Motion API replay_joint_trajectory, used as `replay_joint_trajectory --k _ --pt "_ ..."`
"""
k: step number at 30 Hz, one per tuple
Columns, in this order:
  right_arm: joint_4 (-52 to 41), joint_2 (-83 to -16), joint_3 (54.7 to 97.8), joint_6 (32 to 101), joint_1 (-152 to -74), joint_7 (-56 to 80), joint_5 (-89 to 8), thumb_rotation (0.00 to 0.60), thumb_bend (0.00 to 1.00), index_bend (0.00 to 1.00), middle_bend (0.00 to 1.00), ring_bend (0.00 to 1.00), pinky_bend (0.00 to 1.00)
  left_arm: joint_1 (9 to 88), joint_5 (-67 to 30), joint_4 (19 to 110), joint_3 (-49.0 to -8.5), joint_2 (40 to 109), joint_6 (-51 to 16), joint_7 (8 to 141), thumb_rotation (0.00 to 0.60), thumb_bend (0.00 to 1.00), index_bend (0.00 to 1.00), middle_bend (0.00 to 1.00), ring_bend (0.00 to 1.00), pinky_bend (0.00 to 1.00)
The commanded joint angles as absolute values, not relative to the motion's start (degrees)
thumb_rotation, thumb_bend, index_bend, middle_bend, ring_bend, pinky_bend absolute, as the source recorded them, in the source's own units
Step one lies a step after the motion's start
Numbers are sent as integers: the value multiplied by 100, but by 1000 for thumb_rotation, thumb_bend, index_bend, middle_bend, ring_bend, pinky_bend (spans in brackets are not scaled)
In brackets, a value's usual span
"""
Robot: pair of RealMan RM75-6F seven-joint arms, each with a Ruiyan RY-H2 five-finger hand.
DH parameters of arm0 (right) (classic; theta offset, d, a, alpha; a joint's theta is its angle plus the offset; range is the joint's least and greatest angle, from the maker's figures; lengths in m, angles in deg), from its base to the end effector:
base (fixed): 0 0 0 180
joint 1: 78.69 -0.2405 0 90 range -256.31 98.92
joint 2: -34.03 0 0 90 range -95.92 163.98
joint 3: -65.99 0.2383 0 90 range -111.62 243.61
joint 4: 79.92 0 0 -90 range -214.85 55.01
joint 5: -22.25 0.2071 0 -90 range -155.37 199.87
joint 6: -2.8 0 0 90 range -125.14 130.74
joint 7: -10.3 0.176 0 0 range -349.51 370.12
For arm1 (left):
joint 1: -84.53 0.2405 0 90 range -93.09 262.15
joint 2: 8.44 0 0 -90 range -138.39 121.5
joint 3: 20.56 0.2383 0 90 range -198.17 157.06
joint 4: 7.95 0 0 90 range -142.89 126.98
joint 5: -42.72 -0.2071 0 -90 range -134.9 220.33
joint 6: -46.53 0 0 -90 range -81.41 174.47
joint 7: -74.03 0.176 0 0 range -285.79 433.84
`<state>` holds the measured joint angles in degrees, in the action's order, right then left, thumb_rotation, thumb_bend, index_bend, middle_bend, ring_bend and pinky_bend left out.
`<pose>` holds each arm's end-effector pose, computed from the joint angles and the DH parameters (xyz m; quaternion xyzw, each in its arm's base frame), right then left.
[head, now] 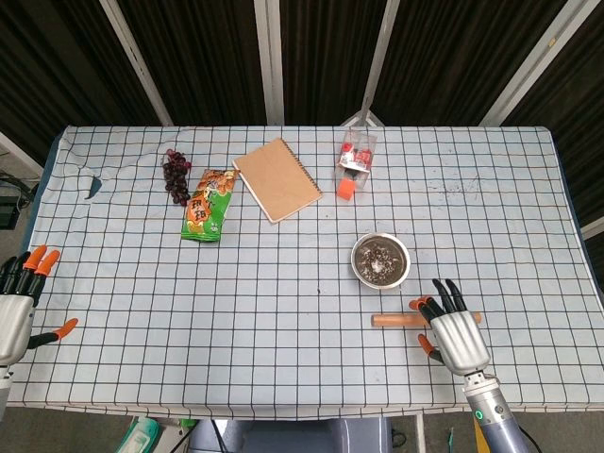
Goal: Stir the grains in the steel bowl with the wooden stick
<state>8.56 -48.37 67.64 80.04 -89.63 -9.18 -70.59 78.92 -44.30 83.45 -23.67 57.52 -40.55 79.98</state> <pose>-0.2274 -0.2257 0.0328 0.7035 -0.3224 0.3769 0.5089 -0.2855 0.2159 0.1507 -0.6097 -0.3421 -0.3821 0.6044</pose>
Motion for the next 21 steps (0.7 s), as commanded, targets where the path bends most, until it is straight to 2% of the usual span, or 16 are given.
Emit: replay_joint_trajectory --k 1,9,21 --pt "685 -5002 6808 7912 -9043 -1006 -6985 600 348 354 352 28 0 7891 -4424 8344 -2366 5753 -4049 7997 600 16 0 0 0 0" --pt "448 -5266 6817 7775 -9129 -1262 -6856 600 348 355 354 29 0 7881 -4407 8355 -2365 5742 -4019 7994 600 16 0 0 0 0" --pt "429 -5631 6922 7622 -9289 -1469 -6616 600 348 430 410 77 0 7877 -4373 8379 -2376 5722 -4004 7940 600 16 0 0 0 0"
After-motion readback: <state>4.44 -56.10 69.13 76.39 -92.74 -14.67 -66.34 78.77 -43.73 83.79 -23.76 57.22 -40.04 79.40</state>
